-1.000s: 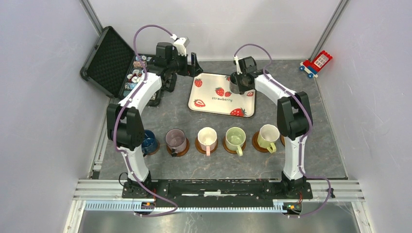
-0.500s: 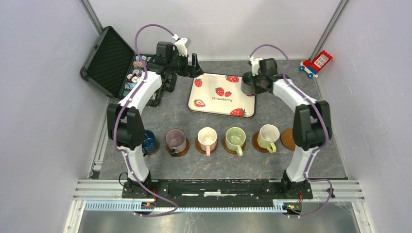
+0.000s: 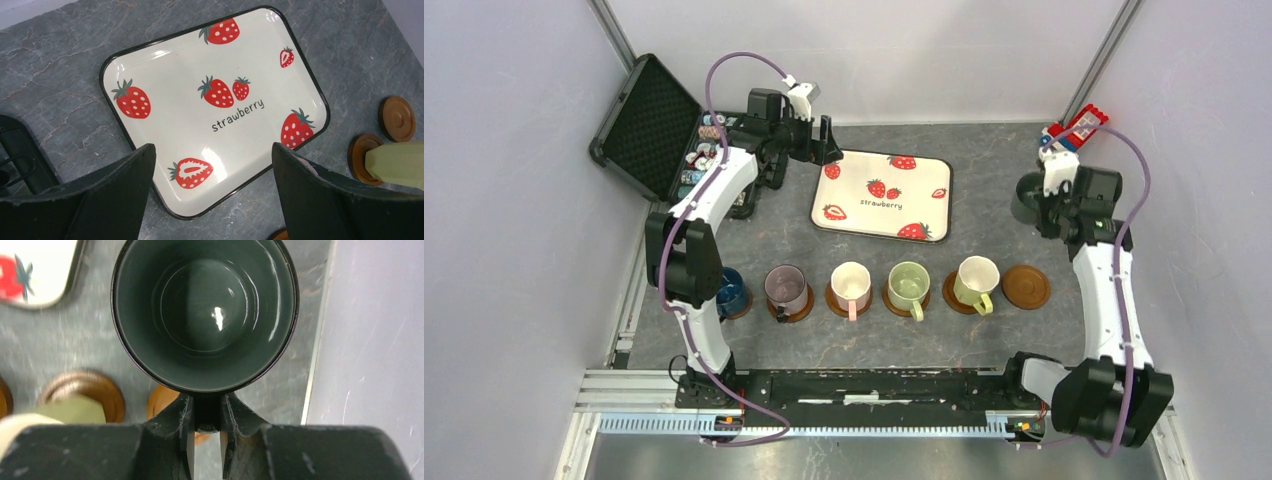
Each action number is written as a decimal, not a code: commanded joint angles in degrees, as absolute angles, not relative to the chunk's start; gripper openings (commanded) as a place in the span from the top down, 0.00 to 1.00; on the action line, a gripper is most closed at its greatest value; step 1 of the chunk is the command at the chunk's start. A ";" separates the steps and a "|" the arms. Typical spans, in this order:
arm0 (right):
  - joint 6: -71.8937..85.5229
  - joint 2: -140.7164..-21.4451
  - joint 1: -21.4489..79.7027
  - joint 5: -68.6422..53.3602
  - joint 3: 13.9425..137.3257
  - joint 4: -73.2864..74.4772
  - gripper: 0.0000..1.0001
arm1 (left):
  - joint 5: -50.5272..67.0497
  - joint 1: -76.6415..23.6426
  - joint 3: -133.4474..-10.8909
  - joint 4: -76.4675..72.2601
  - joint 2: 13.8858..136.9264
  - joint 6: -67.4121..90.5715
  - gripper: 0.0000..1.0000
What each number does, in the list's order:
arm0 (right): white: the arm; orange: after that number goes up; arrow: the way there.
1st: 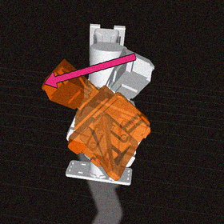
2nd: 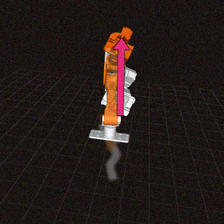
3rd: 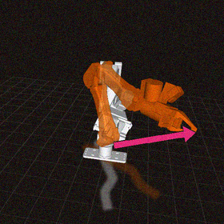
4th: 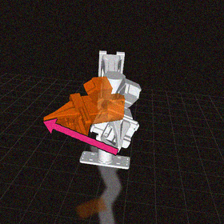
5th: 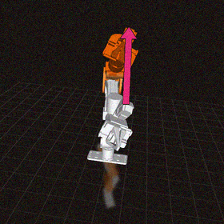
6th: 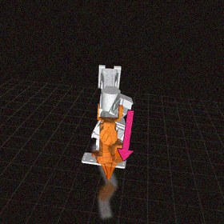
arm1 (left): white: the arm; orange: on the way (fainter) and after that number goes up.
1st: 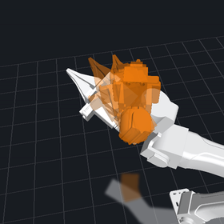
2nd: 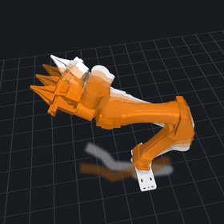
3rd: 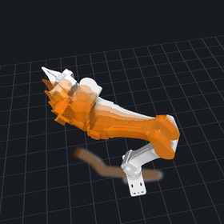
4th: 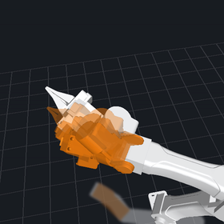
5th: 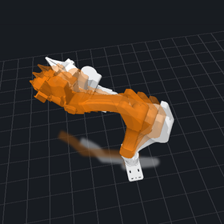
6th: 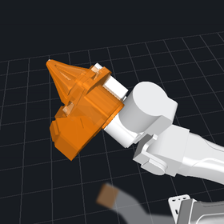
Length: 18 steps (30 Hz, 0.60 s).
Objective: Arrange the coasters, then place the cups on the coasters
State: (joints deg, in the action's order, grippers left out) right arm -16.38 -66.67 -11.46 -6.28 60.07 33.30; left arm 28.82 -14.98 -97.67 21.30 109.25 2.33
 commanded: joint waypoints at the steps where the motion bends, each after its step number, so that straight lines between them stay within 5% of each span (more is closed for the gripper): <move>1: -27.88 -60.94 -14.70 -12.57 58.52 43.15 1.00 | 30.79 -15.12 -95.75 20.91 107.46 -1.44 0.08; 18: -39.87 -56.22 -27.07 -14.97 50.11 54.03 1.00 | 31.69 -15.12 -88.62 17.45 104.10 -2.26 0.08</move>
